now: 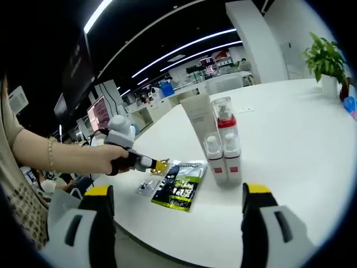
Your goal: Arrange the skincare products in the storage area until every visible bottle or jar stands upright without overlapping.
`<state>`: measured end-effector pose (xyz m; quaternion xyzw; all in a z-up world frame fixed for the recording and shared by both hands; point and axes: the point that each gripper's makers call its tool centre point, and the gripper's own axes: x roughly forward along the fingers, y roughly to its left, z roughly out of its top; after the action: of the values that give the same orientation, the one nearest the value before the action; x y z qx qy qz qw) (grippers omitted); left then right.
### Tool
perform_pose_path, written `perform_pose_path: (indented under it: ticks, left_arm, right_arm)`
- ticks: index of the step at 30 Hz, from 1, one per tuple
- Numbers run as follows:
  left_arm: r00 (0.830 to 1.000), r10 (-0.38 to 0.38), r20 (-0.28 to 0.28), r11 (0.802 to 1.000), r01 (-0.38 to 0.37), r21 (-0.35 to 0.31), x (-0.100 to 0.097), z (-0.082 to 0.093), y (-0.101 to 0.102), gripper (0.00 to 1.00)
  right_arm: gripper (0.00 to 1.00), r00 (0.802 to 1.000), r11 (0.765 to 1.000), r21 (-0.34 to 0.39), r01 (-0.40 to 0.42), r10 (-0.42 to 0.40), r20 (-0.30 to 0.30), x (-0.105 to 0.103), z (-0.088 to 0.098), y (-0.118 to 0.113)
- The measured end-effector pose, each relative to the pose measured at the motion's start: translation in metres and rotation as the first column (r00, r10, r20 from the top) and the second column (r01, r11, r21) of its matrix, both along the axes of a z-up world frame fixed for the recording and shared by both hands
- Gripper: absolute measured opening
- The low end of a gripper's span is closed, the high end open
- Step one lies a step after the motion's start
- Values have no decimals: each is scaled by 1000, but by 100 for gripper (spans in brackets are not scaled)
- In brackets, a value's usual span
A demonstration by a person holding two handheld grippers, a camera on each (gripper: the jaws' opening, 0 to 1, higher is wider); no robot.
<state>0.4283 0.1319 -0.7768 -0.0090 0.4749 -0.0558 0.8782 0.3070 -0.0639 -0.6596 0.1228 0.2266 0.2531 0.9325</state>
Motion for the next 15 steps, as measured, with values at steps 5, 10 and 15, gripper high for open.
perform_pose_path:
  ticks: [5,10,15]
  left_arm:
    - [999,-17,33,999,16,45,4,2,3,37]
    - [999,-20,34,999,19,38,4,3,3,37]
    - [999,-30,41,999,28,43,4,3,3,37]
  right_arm:
    - [95,1000,1000,-1,2,-2,0,0,0,-1]
    - [96,1000,1000,2,7,-7,1,1,0,-1]
    - [96,1000,1000,0,5,-5,1,0,0,-1]
